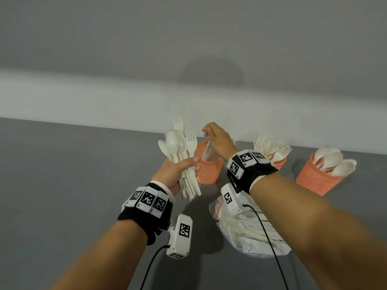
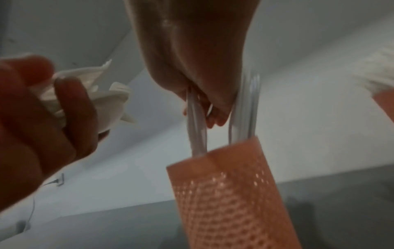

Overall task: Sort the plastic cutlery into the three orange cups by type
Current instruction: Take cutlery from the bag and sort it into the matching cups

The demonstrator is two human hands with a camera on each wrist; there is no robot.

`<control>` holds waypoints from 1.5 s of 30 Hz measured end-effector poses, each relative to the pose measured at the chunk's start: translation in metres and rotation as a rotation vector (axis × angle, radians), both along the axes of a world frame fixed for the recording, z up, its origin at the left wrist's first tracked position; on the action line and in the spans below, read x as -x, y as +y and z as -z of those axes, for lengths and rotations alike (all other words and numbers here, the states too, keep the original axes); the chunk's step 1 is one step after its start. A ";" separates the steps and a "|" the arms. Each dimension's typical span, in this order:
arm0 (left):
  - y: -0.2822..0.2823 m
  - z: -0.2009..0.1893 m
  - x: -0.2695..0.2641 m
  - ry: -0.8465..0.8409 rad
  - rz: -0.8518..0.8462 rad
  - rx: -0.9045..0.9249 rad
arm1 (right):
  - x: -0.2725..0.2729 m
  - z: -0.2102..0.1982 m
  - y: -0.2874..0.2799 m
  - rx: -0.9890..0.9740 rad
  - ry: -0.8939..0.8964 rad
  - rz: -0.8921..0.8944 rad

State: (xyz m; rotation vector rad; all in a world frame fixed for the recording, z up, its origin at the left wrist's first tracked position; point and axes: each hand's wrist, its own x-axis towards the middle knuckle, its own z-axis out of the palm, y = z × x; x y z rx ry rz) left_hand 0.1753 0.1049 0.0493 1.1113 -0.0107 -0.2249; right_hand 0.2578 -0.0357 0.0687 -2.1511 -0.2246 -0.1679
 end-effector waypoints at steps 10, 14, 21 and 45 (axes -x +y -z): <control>-0.018 -0.001 0.010 0.043 -0.118 -0.131 | 0.063 -0.041 -0.009 -0.077 -0.256 -0.052; -0.033 -0.001 0.018 -0.104 -0.252 -0.398 | 0.086 -0.043 -0.010 -0.103 -0.313 -0.046; -0.063 -0.008 0.040 -0.256 -0.354 -0.641 | 0.098 -0.057 -0.018 -0.049 -0.209 -0.042; -0.041 0.022 0.048 -0.081 -0.462 -0.636 | 0.077 -0.086 -0.052 -0.408 -0.462 0.186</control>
